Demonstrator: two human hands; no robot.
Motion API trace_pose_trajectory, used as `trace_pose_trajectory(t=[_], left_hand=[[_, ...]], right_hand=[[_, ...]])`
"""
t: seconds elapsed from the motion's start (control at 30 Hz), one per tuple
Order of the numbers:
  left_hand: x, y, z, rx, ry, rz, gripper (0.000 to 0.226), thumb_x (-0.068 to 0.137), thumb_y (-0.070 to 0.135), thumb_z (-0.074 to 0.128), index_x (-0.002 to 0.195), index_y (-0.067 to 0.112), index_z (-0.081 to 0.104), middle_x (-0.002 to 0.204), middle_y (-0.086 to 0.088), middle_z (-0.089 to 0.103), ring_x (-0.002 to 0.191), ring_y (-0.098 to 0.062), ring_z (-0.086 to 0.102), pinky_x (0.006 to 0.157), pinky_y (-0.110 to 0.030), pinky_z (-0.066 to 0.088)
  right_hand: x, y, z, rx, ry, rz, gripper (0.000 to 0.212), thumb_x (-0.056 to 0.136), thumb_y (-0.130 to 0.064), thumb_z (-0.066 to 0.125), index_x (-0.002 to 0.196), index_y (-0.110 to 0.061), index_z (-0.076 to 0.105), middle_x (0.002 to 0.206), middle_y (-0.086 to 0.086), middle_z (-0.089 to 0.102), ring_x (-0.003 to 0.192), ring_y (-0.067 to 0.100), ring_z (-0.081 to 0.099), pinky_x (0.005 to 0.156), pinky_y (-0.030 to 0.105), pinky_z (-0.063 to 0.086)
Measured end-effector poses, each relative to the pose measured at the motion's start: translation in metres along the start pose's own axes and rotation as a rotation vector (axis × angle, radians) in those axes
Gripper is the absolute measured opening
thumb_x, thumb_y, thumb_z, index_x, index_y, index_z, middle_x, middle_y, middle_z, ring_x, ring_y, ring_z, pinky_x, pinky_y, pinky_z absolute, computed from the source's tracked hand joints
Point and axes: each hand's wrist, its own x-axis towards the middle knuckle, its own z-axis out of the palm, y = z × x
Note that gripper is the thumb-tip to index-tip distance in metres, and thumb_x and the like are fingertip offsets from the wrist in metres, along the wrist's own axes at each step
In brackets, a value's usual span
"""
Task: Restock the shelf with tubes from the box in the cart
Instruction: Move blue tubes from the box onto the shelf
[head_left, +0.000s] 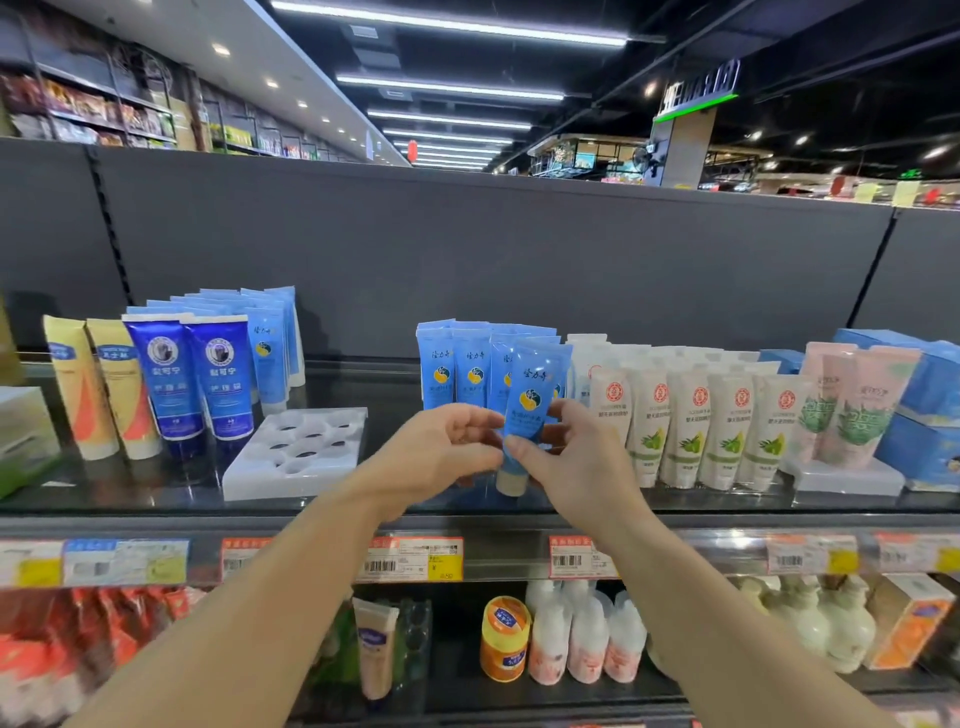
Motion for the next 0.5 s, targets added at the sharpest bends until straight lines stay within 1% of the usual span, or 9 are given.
trace_pose_trajectory(t=[0.03,0.1,0.13,0.2,0.27,0.3,0.37,0.43,0.5], left_hand=[[-0.001,-0.001,-0.003,0.058,-0.038,0.028,0.03,0.085,0.017,0.071,0.114,0.023,0.064,0.103,0.008,0.071,0.098,-0.011,0.067,0.085,-0.032,0.056],[-0.002,-0.004,-0.005,0.211,-0.017,0.074,0.031,0.082,0.022,0.074,0.113,0.025,0.067,0.102,0.012,0.07,0.102,-0.006,0.064,0.089,-0.033,0.055],[-0.002,-0.005,-0.006,0.25,0.003,0.085,0.031,0.082,0.022,0.075,0.112,0.024,0.067,0.102,0.013,0.071,0.102,-0.005,0.064,0.09,-0.034,0.055],[-0.001,-0.009,-0.006,0.261,0.019,0.089,0.028,0.083,0.02,0.074,0.11,0.022,0.069,0.099,0.01,0.072,0.098,-0.004,0.066,0.09,-0.035,0.056],[0.001,-0.013,-0.006,0.243,0.082,0.061,0.023,0.082,0.022,0.075,0.104,0.022,0.069,0.093,0.008,0.073,0.091,-0.004,0.067,0.087,-0.034,0.057],[0.003,-0.015,-0.006,0.221,0.14,0.042,0.023,0.08,0.024,0.076,0.102,0.023,0.069,0.091,0.008,0.073,0.088,-0.004,0.068,0.085,-0.034,0.058],[0.009,-0.015,-0.003,0.188,0.256,0.028,0.026,0.08,0.026,0.077,0.103,0.023,0.067,0.093,0.009,0.071,0.086,-0.005,0.068,0.08,-0.033,0.059],[0.015,-0.012,0.003,0.184,0.325,0.036,0.026,0.08,0.026,0.077,0.102,0.023,0.065,0.096,0.009,0.07,0.086,-0.006,0.067,0.079,-0.03,0.059],[0.021,-0.011,0.01,0.187,0.365,0.045,0.027,0.079,0.027,0.078,0.103,0.024,0.064,0.095,0.011,0.068,0.087,-0.005,0.065,0.08,-0.028,0.057]], right_hand=[[0.001,-0.001,0.005,-0.006,-0.006,-0.004,0.032,0.086,-0.032,0.07,0.113,-0.032,0.053,0.103,-0.016,0.062,0.095,0.005,0.061,0.071,0.018,0.054],[0.003,-0.001,0.014,-0.013,-0.024,-0.008,0.031,0.086,-0.033,0.069,0.112,-0.034,0.051,0.1,-0.02,0.059,0.095,0.004,0.06,0.072,0.017,0.054],[0.003,0.0,0.017,-0.01,-0.036,-0.009,0.031,0.087,-0.033,0.068,0.11,-0.036,0.049,0.097,-0.022,0.057,0.094,0.003,0.06,0.071,0.016,0.053],[0.004,0.003,0.021,0.003,-0.064,-0.003,0.028,0.089,-0.033,0.066,0.109,-0.039,0.048,0.094,-0.025,0.057,0.094,0.001,0.06,0.074,0.016,0.053],[0.003,0.007,0.02,-0.003,-0.075,0.015,0.027,0.091,-0.032,0.063,0.117,-0.036,0.053,0.096,-0.022,0.061,0.095,0.001,0.061,0.081,0.022,0.055],[0.002,0.01,0.019,-0.045,-0.066,0.012,0.029,0.093,-0.032,0.06,0.122,-0.031,0.057,0.098,-0.019,0.064,0.093,0.001,0.062,0.081,0.022,0.055],[-0.001,0.016,0.014,-0.24,-0.043,-0.034,0.027,0.095,-0.03,0.056,0.121,-0.024,0.063,0.093,-0.015,0.065,0.086,0.001,0.061,0.075,0.017,0.052],[-0.006,0.022,0.008,-0.456,-0.038,-0.071,0.023,0.096,-0.029,0.054,0.116,-0.027,0.065,0.093,-0.013,0.064,0.085,0.003,0.059,0.077,0.02,0.051],[-0.009,0.028,0.004,-0.572,-0.06,-0.061,0.021,0.096,-0.029,0.051,0.113,-0.029,0.064,0.095,-0.01,0.064,0.086,0.005,0.058,0.079,0.024,0.052]])
